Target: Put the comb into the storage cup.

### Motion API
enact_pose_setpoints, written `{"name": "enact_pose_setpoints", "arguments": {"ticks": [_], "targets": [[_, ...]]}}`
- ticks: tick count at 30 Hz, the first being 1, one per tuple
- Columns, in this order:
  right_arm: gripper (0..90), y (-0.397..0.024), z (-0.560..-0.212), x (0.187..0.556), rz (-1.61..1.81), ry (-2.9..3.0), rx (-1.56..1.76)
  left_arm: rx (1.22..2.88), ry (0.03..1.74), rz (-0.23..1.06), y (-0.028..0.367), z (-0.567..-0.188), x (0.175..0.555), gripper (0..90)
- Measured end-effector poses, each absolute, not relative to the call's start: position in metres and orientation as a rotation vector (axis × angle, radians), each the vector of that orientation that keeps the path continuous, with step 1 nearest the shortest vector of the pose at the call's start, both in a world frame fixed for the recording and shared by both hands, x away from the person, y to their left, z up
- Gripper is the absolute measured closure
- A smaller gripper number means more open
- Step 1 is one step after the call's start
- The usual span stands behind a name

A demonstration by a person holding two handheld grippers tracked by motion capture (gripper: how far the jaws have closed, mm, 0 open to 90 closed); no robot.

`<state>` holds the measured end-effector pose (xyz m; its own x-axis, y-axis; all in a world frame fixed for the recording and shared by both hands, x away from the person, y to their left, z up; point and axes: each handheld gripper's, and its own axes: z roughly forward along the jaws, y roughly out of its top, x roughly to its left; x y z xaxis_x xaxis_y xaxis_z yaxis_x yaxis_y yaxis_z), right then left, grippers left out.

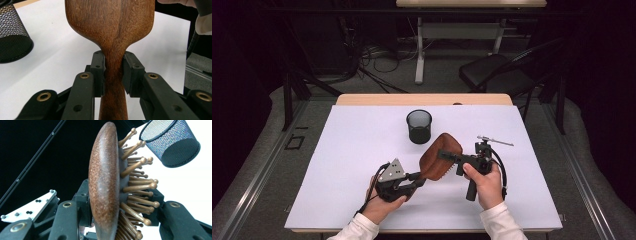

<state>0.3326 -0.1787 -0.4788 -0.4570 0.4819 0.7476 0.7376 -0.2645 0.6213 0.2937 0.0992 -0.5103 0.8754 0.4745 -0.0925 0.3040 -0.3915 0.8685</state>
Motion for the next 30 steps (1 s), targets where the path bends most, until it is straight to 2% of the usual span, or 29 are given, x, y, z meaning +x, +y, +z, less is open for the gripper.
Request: {"name": "enact_pose_setpoints", "arguments": {"ticks": [30], "targets": [[52.7, -0.1822, -0.4818, 0.3331, -1.767, -1.697, -1.553, 1.998, 0.583, 0.200, 0.0972, -0.5115, 0.2938, 71.5]]}}
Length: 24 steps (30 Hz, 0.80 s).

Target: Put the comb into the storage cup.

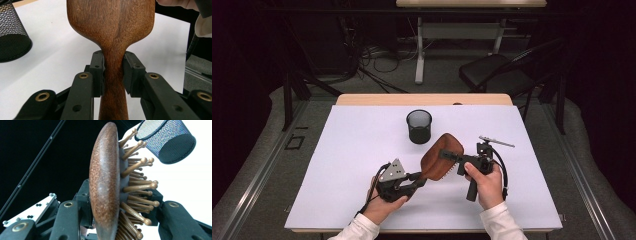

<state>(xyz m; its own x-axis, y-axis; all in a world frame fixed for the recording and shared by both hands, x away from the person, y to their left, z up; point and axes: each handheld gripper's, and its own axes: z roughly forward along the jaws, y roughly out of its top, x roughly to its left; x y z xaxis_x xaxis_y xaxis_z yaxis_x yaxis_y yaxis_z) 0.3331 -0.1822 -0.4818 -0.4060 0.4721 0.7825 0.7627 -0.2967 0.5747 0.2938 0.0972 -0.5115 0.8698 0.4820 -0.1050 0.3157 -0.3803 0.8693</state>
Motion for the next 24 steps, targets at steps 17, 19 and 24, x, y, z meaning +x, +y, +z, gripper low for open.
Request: {"name": "enact_pose_setpoints", "arguments": {"ticks": [17, 19, 24], "targets": [[52.7, -0.1847, -0.4824, 0.3336, -1.778, -1.669, -1.558, 1.985, 0.613, 0.213, 0.0982, -0.5119, 0.2959, 59.1], [52.7, -0.1851, -0.4820, 0.3334, -1.774, -1.662, -1.565, 1.981, 0.625, 0.209, 0.0990, -0.5119, 0.2966, 55.7], [52.7, -0.1868, -0.4820, 0.3337, -1.788, -1.653, -1.568, 1.968, 0.628, 0.201, 0.1008, -0.5106, 0.2980, 48.8]]}}
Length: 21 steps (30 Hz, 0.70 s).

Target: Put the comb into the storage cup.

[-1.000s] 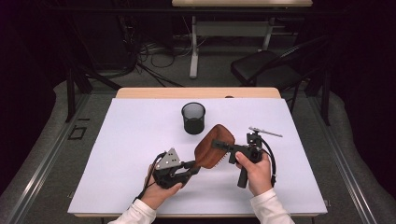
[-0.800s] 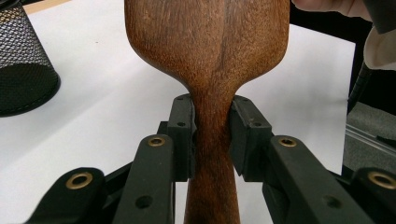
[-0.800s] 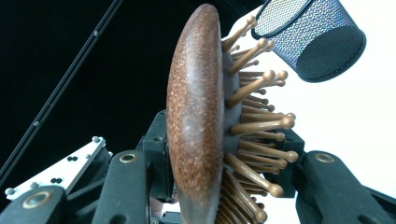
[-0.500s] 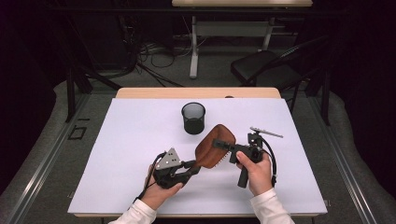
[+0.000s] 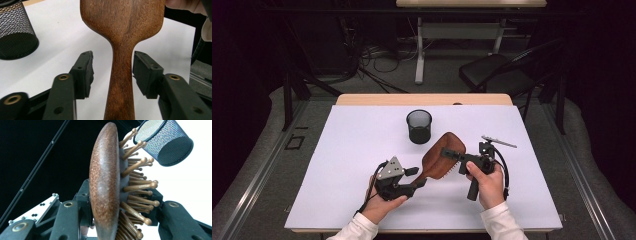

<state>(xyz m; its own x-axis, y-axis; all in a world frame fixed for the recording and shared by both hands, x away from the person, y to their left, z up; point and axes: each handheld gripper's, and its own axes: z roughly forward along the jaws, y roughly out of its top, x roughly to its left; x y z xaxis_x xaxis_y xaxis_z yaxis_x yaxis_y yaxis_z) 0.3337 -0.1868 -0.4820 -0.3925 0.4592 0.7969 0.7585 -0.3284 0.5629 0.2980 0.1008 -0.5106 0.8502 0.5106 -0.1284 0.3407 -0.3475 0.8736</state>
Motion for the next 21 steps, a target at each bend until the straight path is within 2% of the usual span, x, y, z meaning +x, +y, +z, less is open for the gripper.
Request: {"name": "enact_pose_setpoints", "arguments": {"ticks": [5, 8, 16, 21], "targets": [[52.6, -0.1889, -0.4818, 0.3340, -1.798, -1.651, -1.571, 1.958, 0.633, 0.193, 0.1017, -0.5101, 0.2999, 40.7], [52.6, -0.1899, -0.4815, 0.3338, -1.800, -1.651, -1.580, 1.940, 0.635, 0.169, 0.1019, -0.5104, 0.3008, 38.9], [52.5, -0.1906, -0.4815, 0.3340, -1.808, -1.654, -1.576, 1.923, 0.645, 0.137, 0.1040, -0.5087, 0.3029, 38.8], [52.5, -0.1919, -0.4815, 0.3343, -1.810, -1.655, -1.579, 1.915, 0.625, 0.161, 0.1058, -0.5058, 0.3040, 38.6]]}}
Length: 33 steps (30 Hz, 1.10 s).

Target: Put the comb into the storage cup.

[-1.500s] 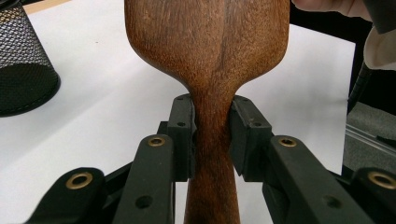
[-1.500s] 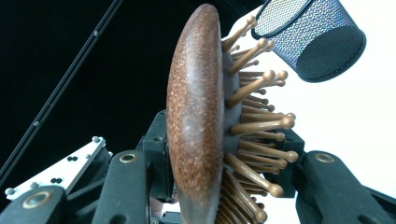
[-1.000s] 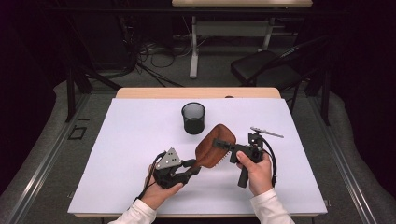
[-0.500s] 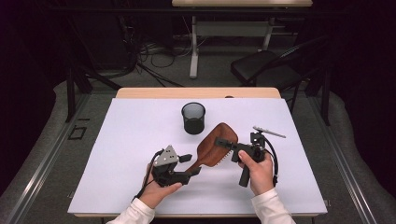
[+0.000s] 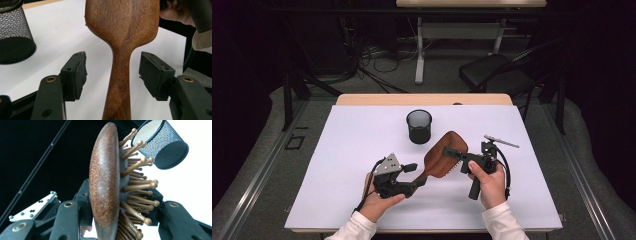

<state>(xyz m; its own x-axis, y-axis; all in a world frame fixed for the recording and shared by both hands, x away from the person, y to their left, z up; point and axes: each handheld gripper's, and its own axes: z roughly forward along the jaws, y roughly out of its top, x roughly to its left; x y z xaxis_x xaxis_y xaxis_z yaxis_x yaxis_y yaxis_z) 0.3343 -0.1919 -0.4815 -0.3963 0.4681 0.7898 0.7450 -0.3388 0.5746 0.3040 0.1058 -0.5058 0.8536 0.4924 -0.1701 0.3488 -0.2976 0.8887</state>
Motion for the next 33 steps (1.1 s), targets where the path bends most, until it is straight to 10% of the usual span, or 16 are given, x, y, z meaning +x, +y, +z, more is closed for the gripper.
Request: {"name": "enact_pose_setpoints", "arguments": {"ticks": [33], "targets": [[52.4, -0.198, -0.480, 0.334, -1.843, -1.637, -1.586, 1.891, 0.690, 0.279, 0.133, -0.487, 0.312, 24.6]]}}
